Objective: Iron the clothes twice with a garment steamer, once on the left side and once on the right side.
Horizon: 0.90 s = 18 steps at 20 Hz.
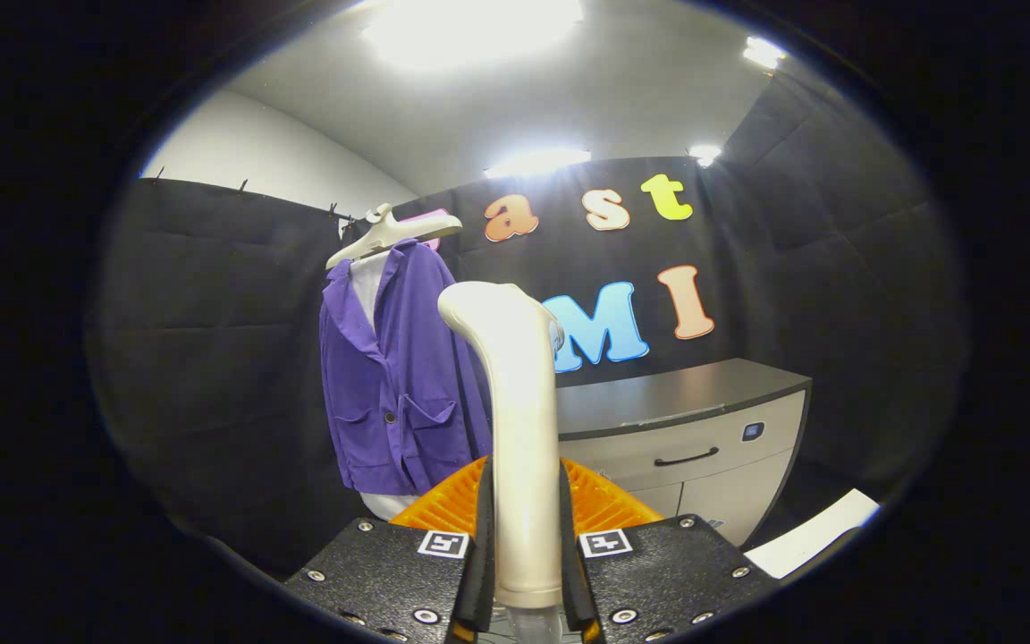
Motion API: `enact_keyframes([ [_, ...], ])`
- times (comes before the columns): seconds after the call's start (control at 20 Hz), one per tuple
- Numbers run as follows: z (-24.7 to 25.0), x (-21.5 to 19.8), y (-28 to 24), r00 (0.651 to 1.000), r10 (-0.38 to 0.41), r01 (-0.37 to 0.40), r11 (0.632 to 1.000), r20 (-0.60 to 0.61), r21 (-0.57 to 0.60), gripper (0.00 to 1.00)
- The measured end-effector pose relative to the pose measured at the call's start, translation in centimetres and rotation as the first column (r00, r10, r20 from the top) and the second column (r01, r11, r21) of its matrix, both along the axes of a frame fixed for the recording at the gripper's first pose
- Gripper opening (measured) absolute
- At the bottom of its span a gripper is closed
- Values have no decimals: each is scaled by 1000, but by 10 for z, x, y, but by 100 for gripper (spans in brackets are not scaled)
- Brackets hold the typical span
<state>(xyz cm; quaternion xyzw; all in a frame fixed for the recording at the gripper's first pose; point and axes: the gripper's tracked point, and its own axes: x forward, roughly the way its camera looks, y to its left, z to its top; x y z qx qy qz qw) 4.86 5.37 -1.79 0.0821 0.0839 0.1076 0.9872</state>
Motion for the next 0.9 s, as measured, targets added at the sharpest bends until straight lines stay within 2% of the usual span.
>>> enact_keyframes([
  [0.4, -20, -19, -36, 997, -50, 50, 999, -52, -16, 30],
  [0.9, -27, -25, -42, 996, -42, 43, 999, -80, 0, 31],
])
